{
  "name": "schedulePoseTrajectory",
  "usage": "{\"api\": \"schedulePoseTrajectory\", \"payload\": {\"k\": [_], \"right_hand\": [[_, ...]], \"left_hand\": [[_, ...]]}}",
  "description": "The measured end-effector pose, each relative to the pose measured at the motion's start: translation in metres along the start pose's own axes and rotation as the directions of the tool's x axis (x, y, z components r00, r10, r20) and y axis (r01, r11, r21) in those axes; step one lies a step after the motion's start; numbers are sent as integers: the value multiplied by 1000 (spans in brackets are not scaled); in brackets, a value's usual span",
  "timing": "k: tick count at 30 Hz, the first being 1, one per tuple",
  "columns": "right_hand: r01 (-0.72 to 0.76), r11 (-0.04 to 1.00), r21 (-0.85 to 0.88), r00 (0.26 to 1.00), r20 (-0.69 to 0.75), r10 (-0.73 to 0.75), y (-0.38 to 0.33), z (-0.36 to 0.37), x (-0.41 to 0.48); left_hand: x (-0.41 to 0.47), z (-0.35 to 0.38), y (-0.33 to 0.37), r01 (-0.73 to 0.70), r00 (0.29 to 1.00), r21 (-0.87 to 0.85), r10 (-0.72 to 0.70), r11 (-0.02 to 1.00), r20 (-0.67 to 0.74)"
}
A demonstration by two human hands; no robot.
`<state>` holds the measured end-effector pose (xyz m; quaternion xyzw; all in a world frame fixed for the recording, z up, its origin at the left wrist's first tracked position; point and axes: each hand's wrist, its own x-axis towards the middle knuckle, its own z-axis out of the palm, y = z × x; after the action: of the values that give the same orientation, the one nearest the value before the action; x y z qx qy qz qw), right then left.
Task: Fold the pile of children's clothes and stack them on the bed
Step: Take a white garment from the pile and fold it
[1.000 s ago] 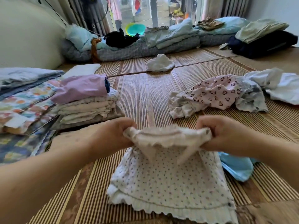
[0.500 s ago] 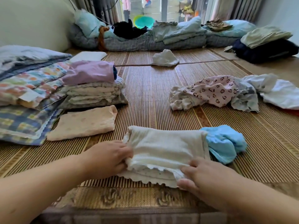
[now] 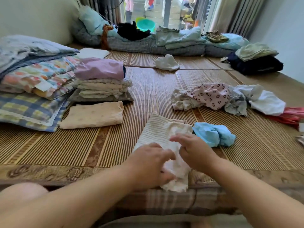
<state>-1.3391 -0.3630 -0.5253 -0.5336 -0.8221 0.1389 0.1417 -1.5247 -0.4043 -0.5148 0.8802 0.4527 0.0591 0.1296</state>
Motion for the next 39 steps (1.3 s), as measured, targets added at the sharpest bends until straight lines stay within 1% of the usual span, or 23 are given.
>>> {"api": "schedulePoseTrajectory", "payload": {"k": [1,2,3,4,5,7,11,14,16,18,19,20,21,22,24,25,26,28,30,32,35,37,39], "right_hand": [[52,996,76,995,77,-58,-5,2,-16],[71,996,52,978,195,-80,-7,8,-30],[82,995,-60,948,313,-60,-5,15,-40],[112,977,-182,936,350,-43,-1,24,-48],[154,952,-264,948,310,-68,3,33,-54],[200,931,-304,964,233,-131,6,45,-63],[226,959,-170,970,135,-204,15,47,-79],[171,985,23,973,153,-172,11,33,-89],[92,975,202,976,176,-129,2,20,-93],[-57,915,399,975,220,-36,-8,5,-92],[-98,857,505,977,213,-14,-11,-2,-89],[-117,803,585,983,182,12,-13,-10,-83],[-137,762,633,988,142,59,-16,-19,-76],[-166,737,655,986,106,127,-19,-28,-65],[-270,682,679,948,65,311,-21,-38,-39],[-327,634,701,913,60,404,-19,-39,-24],[-389,583,713,867,71,493,-14,-38,-11],[-551,579,602,779,121,616,-4,-30,8],[-690,612,387,709,190,679,3,-21,12],[-713,632,303,699,225,679,7,-13,11],[-673,644,365,736,245,631,4,-1,12],[-657,644,391,741,183,646,0,6,15],[-643,630,436,731,104,674,-5,8,17]], "left_hand": [[-3,-4,-16,15,1000,53,-16,998,17],[-8,-6,-31,31,995,79,-39,996,92],[-14,-7,-43,39,980,87,-55,995,192],[-19,-7,-52,26,962,102,-52,994,269],[-24,-5,-58,-4,949,128,-37,992,313],[-32,-3,-59,-61,943,186,-4,981,332],[-52,-6,-46,-141,928,232,47,962,368],[-67,-6,-39,-156,942,188,88,970,325],[-70,-8,-40,-151,961,119,118,981,249],[-68,-15,-44,-59,979,-66,71,996,193],[-65,-20,-45,16,987,-235,22,972,156],[-60,-25,-46,79,993,-434,-33,897,112],[-53,-32,-45,117,993,-607,-93,786,71],[-43,-38,-45,140,986,-715,-164,685,36],[-18,-45,-51,200,951,-818,-308,540,29],[-5,-46,-54,257,923,-845,-378,468,72],[6,-45,-59,336,885,-835,-451,436,120],[20,-37,-68,535,795,-663,-577,524,185],[27,-27,-71,652,735,-493,-640,576,225],[31,-20,-68,661,728,-474,-651,582,217],[39,-12,-65,662,721,-497,-657,560,220],[44,-7,-67,642,721,-622,-628,448,292],[44,-7,-70,587,732,-777,-558,226,391]]}}
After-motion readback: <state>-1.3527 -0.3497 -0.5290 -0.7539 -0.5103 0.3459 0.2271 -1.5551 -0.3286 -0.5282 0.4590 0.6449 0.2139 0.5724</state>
